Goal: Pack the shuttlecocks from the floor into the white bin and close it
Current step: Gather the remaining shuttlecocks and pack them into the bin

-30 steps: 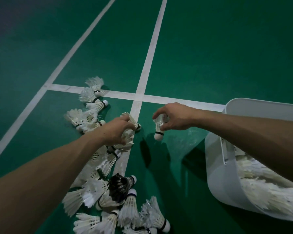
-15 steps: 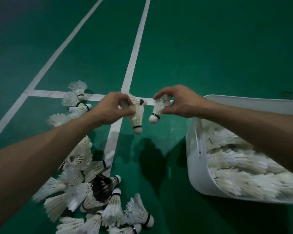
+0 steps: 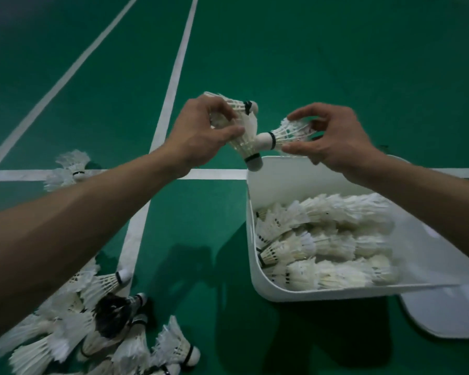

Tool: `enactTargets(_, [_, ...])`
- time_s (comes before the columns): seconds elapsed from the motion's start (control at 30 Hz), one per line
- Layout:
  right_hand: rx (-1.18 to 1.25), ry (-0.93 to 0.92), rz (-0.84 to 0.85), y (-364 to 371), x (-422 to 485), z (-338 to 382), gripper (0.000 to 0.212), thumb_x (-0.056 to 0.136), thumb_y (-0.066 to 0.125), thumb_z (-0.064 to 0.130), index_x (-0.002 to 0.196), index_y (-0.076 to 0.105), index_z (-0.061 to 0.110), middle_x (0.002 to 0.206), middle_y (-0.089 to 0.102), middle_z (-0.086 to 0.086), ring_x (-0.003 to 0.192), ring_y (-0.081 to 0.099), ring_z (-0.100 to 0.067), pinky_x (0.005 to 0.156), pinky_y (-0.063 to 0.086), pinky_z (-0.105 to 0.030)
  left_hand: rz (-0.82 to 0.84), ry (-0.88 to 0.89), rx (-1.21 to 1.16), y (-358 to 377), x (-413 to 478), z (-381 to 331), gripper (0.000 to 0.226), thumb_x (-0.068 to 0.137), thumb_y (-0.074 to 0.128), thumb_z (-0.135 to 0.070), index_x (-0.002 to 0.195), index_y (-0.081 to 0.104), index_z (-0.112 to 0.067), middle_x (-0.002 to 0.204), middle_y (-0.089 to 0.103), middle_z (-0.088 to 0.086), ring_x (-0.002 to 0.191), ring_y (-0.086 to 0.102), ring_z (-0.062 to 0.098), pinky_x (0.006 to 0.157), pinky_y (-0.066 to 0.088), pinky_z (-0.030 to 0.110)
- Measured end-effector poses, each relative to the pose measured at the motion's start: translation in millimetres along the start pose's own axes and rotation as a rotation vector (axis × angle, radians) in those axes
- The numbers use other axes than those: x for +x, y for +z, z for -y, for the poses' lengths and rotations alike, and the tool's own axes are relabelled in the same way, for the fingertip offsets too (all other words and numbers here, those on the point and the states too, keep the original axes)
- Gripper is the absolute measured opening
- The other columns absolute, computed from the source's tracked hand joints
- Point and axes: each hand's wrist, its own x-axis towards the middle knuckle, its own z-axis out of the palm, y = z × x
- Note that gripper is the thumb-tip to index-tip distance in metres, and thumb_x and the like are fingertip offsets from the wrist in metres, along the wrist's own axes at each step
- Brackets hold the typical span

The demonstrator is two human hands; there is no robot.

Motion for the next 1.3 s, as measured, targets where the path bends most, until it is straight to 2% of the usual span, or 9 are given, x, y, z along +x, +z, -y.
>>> enactTargets(0.1, [-0.063,0.066,-0.020,-24,-16,-16,0.049,0.067,0.083,0.012,0.112,0.065,0.019,0.092,0.064,-0.006,0.045,0.056,-0.010,0.047,0.054,-0.027,0.037,0.071,0.085,28,-2,-14,0.014,0.078,0.076,-0.021,0.084,0.064,-0.016,0.098,0.056,-0.002,0.087,0.055,0.011,0.083,0.048,0.018])
enactTargets(0.17, [-0.102,0.151,0.023,-35,-28,-31,0.047,0.071,0.080,0.011,0.115,0.064,0.017,0.095,0.064,-0.008,0.048,0.060,-0.013,0.052,0.058,-0.030,0.082,0.103,0.159,45,-3,-21,0.014,0.080,0.074,-0.024,0.085,0.062,-0.019,0.100,0.053,-0.002,0.088,0.050,0.011,0.073,0.036,0.008])
enactTargets(0.33, [-0.148,0.334,0.206,-33,-58,-67,0.037,0.083,0.071,0.003,0.116,0.064,0.017,0.100,0.064,-0.008,0.059,0.071,-0.021,0.060,0.061,-0.036,0.121,0.134,0.215,80,0,-28,0.014,0.082,0.071,-0.026,0.087,0.059,-0.023,0.101,0.048,-0.003,0.092,0.048,0.012,0.073,0.032,0.012])
enactTargets(0.47, [-0.182,0.365,0.420,-7,-69,-81,0.041,0.086,0.065,0.003,0.123,0.057,0.018,0.110,0.063,-0.006,0.063,0.072,-0.017,0.058,0.059,-0.029,0.173,0.155,0.267,97,-1,-21,0.016,0.081,0.073,-0.025,0.093,0.065,-0.016,0.104,0.049,-0.003,0.096,0.049,0.013,0.081,0.034,0.018])
enactTargets(0.53, [-0.199,0.366,0.487,8,-70,-86,0.041,0.088,0.065,0.006,0.125,0.055,0.018,0.109,0.064,-0.004,0.063,0.072,-0.016,0.059,0.060,-0.032,0.193,0.154,0.297,100,-1,-14,0.019,0.080,0.073,-0.025,0.094,0.066,-0.014,0.105,0.048,-0.003,0.097,0.048,0.012,0.083,0.034,0.018])
enactTargets(0.83, [-0.302,0.296,0.590,60,-61,-89,0.036,0.085,0.070,0.008,0.117,0.056,0.017,0.099,0.066,-0.006,0.058,0.069,-0.017,0.044,0.051,-0.021,0.176,0.150,0.271,102,4,-9,0.017,0.079,0.075,-0.023,0.091,0.067,-0.014,0.103,0.050,0.000,0.095,0.049,0.013,0.083,0.037,0.019])
enactTargets(1.03, [-0.282,0.338,0.628,77,-56,-90,0.033,0.084,0.070,0.006,0.111,0.055,0.017,0.098,0.064,-0.005,0.059,0.069,-0.022,0.053,0.059,-0.031,0.180,0.162,0.234,100,3,-6,0.015,0.079,0.075,-0.023,0.088,0.066,-0.016,0.100,0.048,-0.002,0.093,0.048,0.012,0.085,0.042,0.023])
enactTargets(1.17, [-0.287,0.362,0.600,83,-59,-97,0.033,0.085,0.068,0.006,0.108,0.051,0.023,0.103,0.060,-0.005,0.058,0.065,-0.020,0.043,0.049,-0.021,0.199,0.154,0.216,101,-1,-5,0.014,0.079,0.075,-0.024,0.086,0.064,-0.018,0.097,0.048,-0.002,0.092,0.051,0.014,0.087,0.045,0.028])
enactTargets(1.3, [-0.206,0.333,0.618,76,-61,-94,0.045,0.084,0.071,0.011,0.112,0.042,0.033,0.104,0.059,-0.003,0.057,0.066,-0.023,0.044,0.050,-0.025,0.223,0.173,0.215,99,-5,-5,0.014,0.080,0.075,-0.024,0.086,0.064,-0.016,0.089,0.043,-0.009,0.085,0.048,0.012,0.086,0.050,0.034])
